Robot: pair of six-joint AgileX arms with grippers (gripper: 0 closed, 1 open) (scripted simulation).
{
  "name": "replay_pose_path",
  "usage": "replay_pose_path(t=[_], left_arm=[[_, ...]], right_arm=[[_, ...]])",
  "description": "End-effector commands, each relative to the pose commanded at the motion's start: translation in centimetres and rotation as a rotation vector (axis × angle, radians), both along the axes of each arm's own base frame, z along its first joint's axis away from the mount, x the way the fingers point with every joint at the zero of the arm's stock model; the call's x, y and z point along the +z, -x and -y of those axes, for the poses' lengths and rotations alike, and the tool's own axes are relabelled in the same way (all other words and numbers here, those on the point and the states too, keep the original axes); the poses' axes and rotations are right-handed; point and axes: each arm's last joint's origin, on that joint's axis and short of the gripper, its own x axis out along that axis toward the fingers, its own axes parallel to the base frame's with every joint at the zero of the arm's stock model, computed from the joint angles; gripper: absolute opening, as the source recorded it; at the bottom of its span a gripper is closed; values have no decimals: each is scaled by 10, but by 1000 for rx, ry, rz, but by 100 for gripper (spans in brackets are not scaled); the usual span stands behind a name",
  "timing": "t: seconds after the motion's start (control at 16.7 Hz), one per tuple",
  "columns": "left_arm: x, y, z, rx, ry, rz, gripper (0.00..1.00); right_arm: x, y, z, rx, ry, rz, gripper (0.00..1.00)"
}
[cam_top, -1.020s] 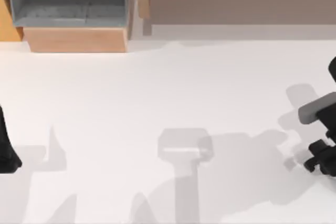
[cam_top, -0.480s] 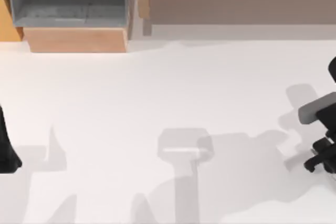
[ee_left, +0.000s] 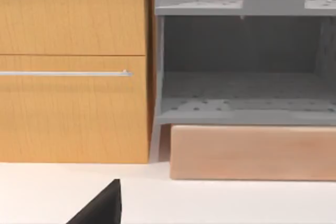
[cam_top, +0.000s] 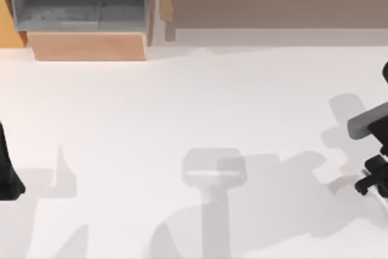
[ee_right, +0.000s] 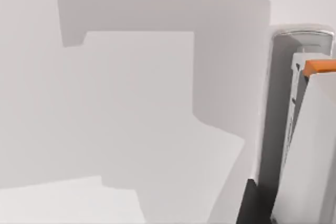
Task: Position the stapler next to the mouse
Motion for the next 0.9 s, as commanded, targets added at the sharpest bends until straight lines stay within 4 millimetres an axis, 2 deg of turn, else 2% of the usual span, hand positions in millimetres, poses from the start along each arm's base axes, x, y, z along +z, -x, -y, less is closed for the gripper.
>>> replay_pose_path(t=[0.18,0.48,0.66,0.9], left_arm=[[0,0,0,0,0,0,100],[0,0,0,0,0,0,100],[0,0,0,0,0,0,100],[0,0,0,0,0,0,100]], right_arm=[[13,0,0,0,-2,11,0],[14,-3,1,-9,-2,10,0],[19,-25,11,-69,1,6,0],[22,-67,41,-214,7,-13,0]])
